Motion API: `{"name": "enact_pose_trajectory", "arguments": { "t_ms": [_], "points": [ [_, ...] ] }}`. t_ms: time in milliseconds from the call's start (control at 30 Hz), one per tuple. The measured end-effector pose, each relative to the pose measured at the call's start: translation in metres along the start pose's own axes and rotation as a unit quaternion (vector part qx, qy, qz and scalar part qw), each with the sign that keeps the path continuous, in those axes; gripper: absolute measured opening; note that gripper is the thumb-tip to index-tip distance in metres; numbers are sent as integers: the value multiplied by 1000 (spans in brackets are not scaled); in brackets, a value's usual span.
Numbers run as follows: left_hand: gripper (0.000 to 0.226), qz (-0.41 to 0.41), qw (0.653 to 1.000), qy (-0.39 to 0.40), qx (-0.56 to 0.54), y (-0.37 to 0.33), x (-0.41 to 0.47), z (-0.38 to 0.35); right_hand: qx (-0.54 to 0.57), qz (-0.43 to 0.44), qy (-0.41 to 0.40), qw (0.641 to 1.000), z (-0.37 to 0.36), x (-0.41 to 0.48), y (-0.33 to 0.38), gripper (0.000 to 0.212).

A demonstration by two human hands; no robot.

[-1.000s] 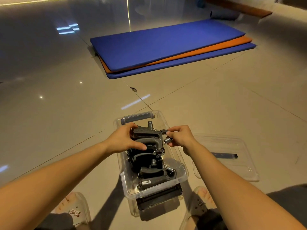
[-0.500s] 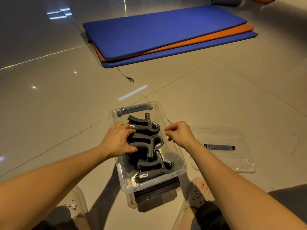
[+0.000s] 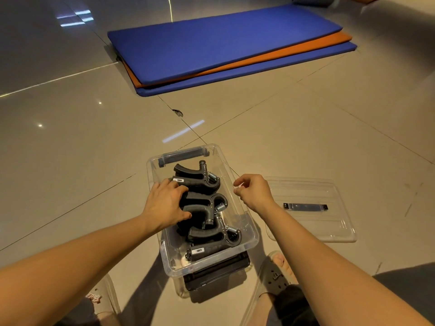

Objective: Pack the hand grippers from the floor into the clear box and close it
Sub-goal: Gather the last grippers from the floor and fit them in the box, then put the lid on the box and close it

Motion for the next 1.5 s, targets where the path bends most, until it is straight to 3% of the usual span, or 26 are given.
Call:
{"name": "enact_pose_trajectory", "arguments": {
  "t_ms": [167,300,400,500,567,667,833,933,1333,1500],
  "points": [
    [90,-3,1000,-6,-14,4,-2,2,14,6,5,1000,0,4,-6,13],
    [81,26,994,-97,-39,13,-11,13,73,-8,2,997,15,13,-24,11],
    [71,152,969,-156,-120,21,-22,21,35,-60,-67,995,38,23,-58,8],
    [47,261,928,-110,-241,19,-31,16,-54,-134,-74,987,53,27,-101,8],
    [24,251,918,-97,-293,14,-32,6,-91,-165,-43,981,52,27,-121,8],
    [13,249,911,-129,-304,15,-28,-1,-138,-172,-3,975,42,29,-133,26],
    [29,231,913,-119,-314,21,-5,3,-169,-187,38,967,21,39,-144,24],
    [27,207,920,-115,-312,27,11,5,-212,-193,46,957,11,45,-147,20],
    [37,183,918,-98,-339,47,54,4,-327,-168,8,930,12,56,-126,5],
    [43,197,924,-51,-324,45,57,18,-291,-144,-79,942,60,50,-77,21]
  ]
}}
Point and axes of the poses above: each hand's wrist, its own x-axis towards the middle knuckle, its own z-axis out of the back of the hand, y = z × x, the point moved 1 cm from there along x, towards the middle knuckle, and after that the axes turned 6 degrees about y, right-handed, at the moved point
